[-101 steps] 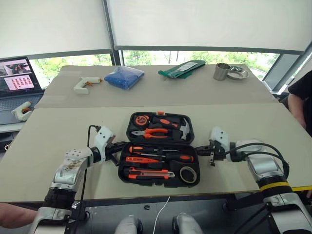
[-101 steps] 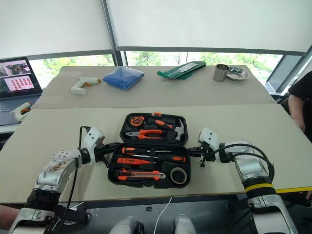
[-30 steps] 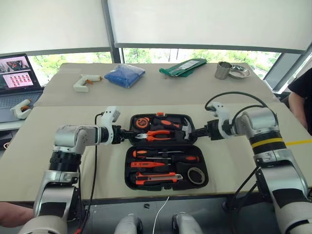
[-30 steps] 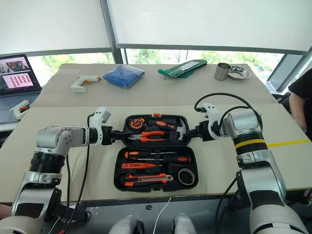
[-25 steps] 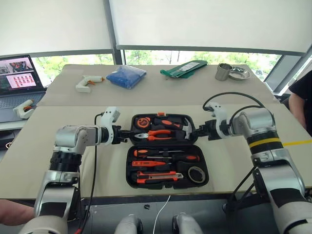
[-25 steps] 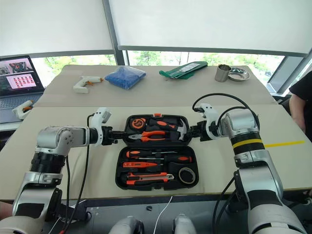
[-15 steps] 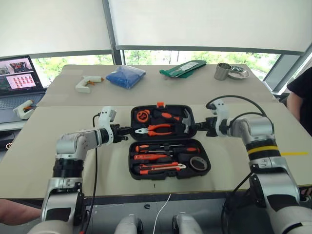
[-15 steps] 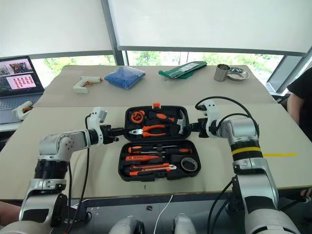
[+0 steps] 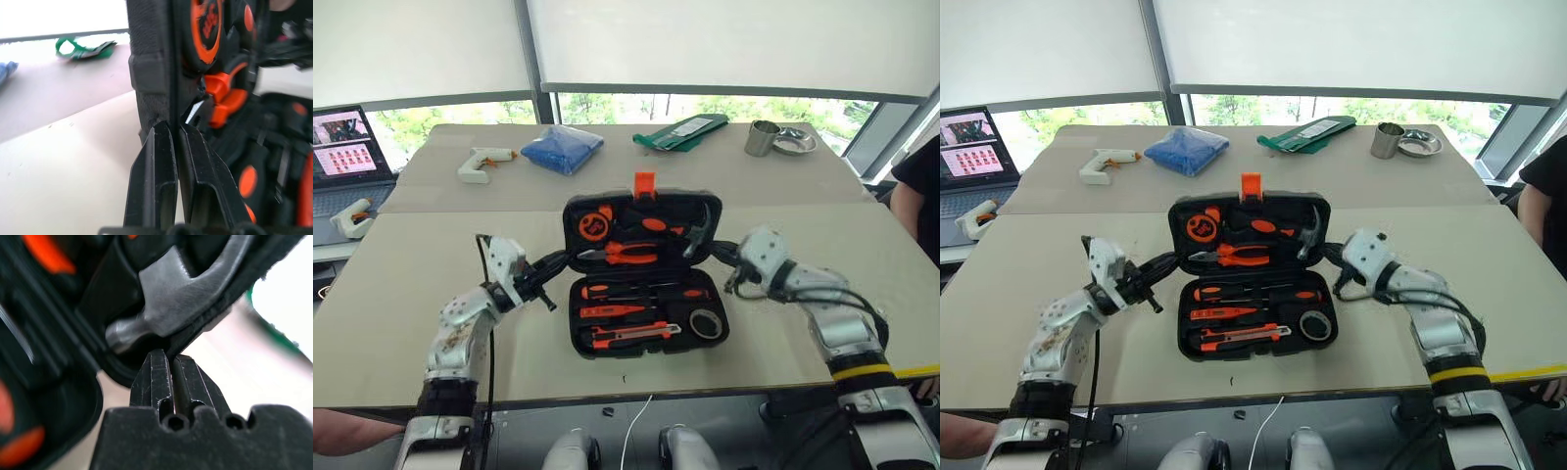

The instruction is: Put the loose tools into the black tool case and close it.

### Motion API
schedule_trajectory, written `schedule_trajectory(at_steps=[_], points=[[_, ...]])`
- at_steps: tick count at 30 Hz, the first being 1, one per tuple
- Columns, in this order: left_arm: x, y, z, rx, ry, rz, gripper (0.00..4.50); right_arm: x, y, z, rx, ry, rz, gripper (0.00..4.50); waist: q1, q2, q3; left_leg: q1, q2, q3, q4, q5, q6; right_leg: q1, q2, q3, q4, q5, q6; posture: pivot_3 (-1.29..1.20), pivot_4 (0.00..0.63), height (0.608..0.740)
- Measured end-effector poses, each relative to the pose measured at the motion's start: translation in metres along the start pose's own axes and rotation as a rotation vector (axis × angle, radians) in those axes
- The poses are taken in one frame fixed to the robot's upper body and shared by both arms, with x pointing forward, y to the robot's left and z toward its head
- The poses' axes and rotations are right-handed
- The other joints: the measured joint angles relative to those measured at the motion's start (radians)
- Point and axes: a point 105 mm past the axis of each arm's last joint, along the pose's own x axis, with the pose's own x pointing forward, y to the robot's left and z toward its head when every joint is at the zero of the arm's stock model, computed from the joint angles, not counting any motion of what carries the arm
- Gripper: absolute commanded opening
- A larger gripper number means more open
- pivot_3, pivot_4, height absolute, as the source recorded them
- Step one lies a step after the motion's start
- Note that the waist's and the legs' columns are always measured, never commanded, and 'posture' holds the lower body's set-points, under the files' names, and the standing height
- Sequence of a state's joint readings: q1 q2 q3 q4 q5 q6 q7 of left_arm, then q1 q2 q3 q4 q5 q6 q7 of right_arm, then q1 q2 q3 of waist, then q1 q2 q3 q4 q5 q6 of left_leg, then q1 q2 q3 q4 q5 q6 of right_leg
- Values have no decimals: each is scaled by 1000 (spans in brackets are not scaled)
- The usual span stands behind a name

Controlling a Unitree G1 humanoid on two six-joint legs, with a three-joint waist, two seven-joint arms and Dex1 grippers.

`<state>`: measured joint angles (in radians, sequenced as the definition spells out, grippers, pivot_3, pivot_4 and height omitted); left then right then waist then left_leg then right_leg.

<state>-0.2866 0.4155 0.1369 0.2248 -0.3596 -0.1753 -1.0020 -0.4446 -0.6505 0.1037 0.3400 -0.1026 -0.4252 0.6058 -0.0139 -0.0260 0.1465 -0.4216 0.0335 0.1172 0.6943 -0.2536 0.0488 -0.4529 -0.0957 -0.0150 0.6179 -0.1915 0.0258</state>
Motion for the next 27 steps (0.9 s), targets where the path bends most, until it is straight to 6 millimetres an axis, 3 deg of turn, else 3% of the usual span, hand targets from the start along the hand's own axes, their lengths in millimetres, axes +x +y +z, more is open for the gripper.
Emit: schedule_trajectory(at_steps=[3, 5, 9, 13, 15, 18, 20, 23, 26, 27], points=[[-9, -9, -4, 123, 0, -41, 52, -8, 10, -5, -153, -21, -1, 5, 0, 0, 0, 8, 1, 0, 0, 0, 1, 11, 2, -1, -5, 0, 0, 0, 150, 740], [-19, -19, -7, 214, 19, -102, 0, -17, 21, -9, -228, -37, 12, 778, -1, 0, 0, 18, 3, 0, -2, -1, 1, 19, 1, -1, -5, -4, -7, 0, 150, 740], [-42, -29, -15, 266, 88, -188, 1555, -42, 46, -43, -222, 73, 94, 2146, -3, 0, 0, 22, 5, 1, -2, -1, 2, 22, 1, 1, -5, -4, -7, 0, 150, 740], [-58, -28, -24, 232, 154, -165, 3234, -51, 38, -47, -219, 87, 55, 3478, -8, -1, 0, 22, 7, 1, -1, -1, 2, 23, 2, 1, -5, -2, -7, 0, 150, 740], [-63, -18, -22, 238, 172, -116, 4016, -58, 30, -51, -183, 110, 19, 3505, 1, -1, 0, 23, 7, 0, 0, -1, 2, 25, 1, 1, -5, -2, -7, 0, 150, 740], [-77, -2, -20, 218, 221, -40, 4086, -76, 27, -61, -32, 169, 2, 2863, 5, 0, 0, 24, 7, -1, -1, -1, 2, 26, 1, 0, -6, -2, -7, 0, 150, 740], [-81, 2, -25, 186, 259, -28, 4086, -92, 36, -62, 146, 186, 39, 2116, 8, 0, 0, 23, 8, -1, -1, -2, 3, 27, 1, 0, -7, -2, -7, 0, 150, 740], [-77, 6, -28, 150, 274, -19, 3332, -102, 49, -50, 303, 161, 129, 1140, 6, 0, 0, 23, 9, 0, -1, -2, 3, 27, 1, 0, -7, -2, -7, 0, 150, 740], [-51, 13, -20, 139, 233, -33, 2096, -112, 61, -27, 421, 135, 293, 43, 13, 0, 0, 23, 9, -1, 0, -2, 3, 28, 1, -1, -7, -2, -7, 0, 150, 740], [-45, 14, -18, 141, 227, -42, 1914, -113, 65, -20, 435, 123, 341, 0, 16, -1, -1, 24, 10, -1, 0, -2, 3, 28, 2, -2, -7, -1, -7, 0, 150, 740]])
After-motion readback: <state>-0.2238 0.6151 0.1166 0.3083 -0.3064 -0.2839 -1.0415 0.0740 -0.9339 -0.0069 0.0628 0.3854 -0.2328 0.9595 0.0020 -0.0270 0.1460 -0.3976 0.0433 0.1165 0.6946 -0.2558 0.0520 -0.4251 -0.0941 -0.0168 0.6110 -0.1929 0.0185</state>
